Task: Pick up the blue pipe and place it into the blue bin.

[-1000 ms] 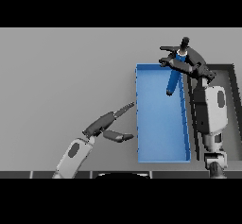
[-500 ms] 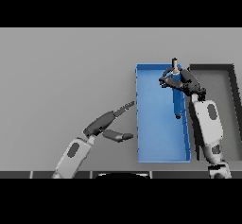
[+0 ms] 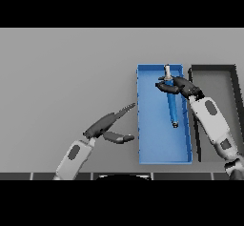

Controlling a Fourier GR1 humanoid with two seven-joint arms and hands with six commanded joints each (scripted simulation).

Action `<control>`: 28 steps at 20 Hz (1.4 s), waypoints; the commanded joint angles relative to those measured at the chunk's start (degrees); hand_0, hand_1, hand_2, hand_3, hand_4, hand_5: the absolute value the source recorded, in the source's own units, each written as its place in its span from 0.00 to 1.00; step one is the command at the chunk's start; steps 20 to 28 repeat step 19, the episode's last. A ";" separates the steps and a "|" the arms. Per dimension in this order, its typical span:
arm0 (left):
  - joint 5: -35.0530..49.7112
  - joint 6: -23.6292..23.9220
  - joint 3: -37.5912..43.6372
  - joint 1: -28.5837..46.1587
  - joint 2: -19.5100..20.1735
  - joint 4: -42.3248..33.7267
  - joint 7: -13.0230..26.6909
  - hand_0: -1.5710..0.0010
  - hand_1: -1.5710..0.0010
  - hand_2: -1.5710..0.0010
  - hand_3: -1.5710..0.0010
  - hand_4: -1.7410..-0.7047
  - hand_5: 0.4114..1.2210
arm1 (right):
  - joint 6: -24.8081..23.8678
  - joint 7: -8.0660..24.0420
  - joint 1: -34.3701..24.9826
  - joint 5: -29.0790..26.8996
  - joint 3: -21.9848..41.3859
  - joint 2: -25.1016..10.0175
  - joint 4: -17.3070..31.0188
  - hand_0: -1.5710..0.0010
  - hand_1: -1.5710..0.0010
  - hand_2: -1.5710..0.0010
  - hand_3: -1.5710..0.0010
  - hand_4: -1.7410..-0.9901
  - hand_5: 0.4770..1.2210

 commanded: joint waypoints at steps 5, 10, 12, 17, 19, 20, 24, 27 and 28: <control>-0.87 0.47 -0.25 -0.38 -0.09 0.15 0.24 1.00 1.00 1.00 1.00 0.83 0.02 | 0.07 -0.31 0.03 1.34 3.64 -1.03 0.22 0.96 0.96 0.96 0.98 0.91 0.46; -0.22 -0.07 -0.29 0.00 0.06 -0.31 0.37 1.00 1.00 1.00 1.00 0.82 0.02 | 0.27 -1.57 -0.90 3.51 4.48 -0.61 1.70 0.99 0.99 0.99 0.99 0.94 0.29; -0.53 0.29 -0.06 -0.30 0.01 0.14 0.33 1.00 1.00 1.00 1.00 0.82 0.02 | 0.77 -2.23 -0.33 3.43 4.39 -1.62 0.95 0.99 0.99 0.99 1.00 0.96 0.26; -0.45 0.25 0.09 -0.05 0.72 -1.03 0.29 1.00 1.00 1.00 1.00 0.83 0.02 | 1.80 -1.67 -0.92 3.67 4.88 -1.78 0.82 1.00 1.00 1.00 1.00 0.96 0.24; 0.13 -0.15 0.36 -0.44 0.76 -0.97 0.58 1.00 1.00 1.00 1.00 0.83 0.02 | 1.94 -2.44 0.01 3.14 4.69 -1.99 0.39 1.00 1.00 1.00 1.00 0.96 0.22; 0.13 -0.15 0.36 -0.44 0.76 -0.97 0.58 1.00 1.00 1.00 1.00 0.83 0.02 | 1.94 -2.44 0.01 3.14 4.69 -1.99 0.39 1.00 1.00 1.00 1.00 0.96 0.22; 0.13 -0.15 0.36 -0.44 0.76 -0.97 0.58 1.00 1.00 1.00 1.00 0.83 0.02 | 1.94 -2.44 0.01 3.14 4.69 -1.99 0.39 1.00 1.00 1.00 1.00 0.96 0.22; 0.13 -0.15 0.36 -0.44 0.76 -0.97 0.58 1.00 1.00 1.00 1.00 0.83 0.02 | 1.94 -2.44 0.01 3.14 4.69 -1.99 0.39 1.00 1.00 1.00 1.00 0.96 0.22; 0.13 -0.15 0.36 -0.44 0.76 -0.97 0.58 1.00 1.00 1.00 1.00 0.83 0.02 | 1.94 -2.44 0.01 3.14 4.69 -1.99 0.39 1.00 1.00 1.00 1.00 0.96 0.22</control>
